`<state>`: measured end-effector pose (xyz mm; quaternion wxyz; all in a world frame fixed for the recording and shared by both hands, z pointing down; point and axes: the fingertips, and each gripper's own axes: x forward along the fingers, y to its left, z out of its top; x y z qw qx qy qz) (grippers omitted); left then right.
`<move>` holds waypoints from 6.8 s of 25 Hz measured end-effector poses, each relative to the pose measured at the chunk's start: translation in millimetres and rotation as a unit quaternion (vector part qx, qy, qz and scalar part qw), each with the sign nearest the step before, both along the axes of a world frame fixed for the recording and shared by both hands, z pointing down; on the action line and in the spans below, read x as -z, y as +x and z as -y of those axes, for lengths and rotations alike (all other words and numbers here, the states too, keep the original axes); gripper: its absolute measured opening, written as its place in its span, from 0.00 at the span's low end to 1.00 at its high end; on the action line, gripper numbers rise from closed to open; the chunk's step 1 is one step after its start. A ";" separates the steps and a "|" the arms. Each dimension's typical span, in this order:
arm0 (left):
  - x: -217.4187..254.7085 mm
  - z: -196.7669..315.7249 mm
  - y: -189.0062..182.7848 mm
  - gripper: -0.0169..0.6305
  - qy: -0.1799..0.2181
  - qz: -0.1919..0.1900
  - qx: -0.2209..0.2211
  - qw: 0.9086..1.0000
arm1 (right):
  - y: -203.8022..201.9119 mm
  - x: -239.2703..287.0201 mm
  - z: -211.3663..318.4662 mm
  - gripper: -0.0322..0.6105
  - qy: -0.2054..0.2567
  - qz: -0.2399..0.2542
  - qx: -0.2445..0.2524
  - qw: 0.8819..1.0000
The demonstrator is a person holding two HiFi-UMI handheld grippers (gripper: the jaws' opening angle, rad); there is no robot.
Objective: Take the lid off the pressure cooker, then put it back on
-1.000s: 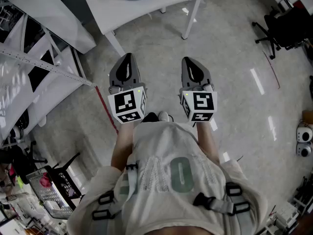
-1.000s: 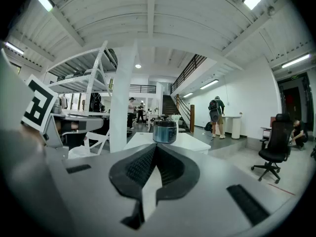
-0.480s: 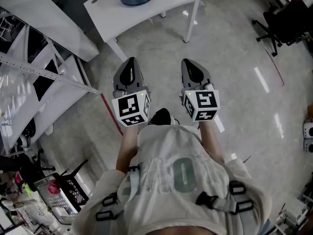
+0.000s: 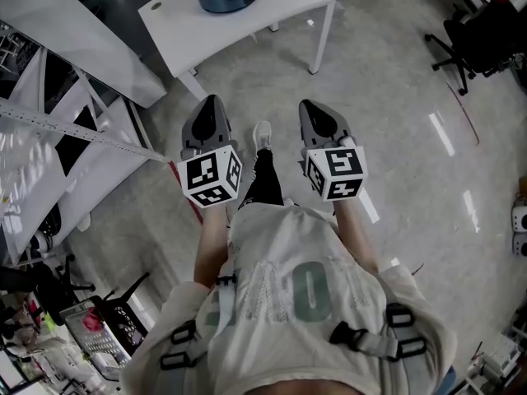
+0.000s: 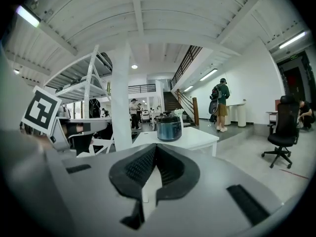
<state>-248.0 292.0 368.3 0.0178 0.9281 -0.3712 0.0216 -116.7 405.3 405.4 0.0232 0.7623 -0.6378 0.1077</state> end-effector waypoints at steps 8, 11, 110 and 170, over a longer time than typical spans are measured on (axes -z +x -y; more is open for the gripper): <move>6.8 59.8 42.6 0.05 0.001 -0.024 -0.013 1.000 | 40.9 23.1 55.6 0.06 0.027 -0.051 -0.003 0.998; 7.2 95.8 70.0 0.05 0.000 -0.033 -0.016 0.999 | 71.4 27.0 82.0 0.06 0.029 -0.062 -0.013 0.998; 31.8 438.5 255.3 0.68 0.048 -0.064 0.313 0.946 | 345.7 37.4 601.0 0.68 0.051 0.004 0.368 0.928; 7.2 531.1 330.8 0.38 -0.057 0.217 -0.045 0.973 | 231.1 43.8 654.7 0.44 -0.030 -0.187 0.720 0.668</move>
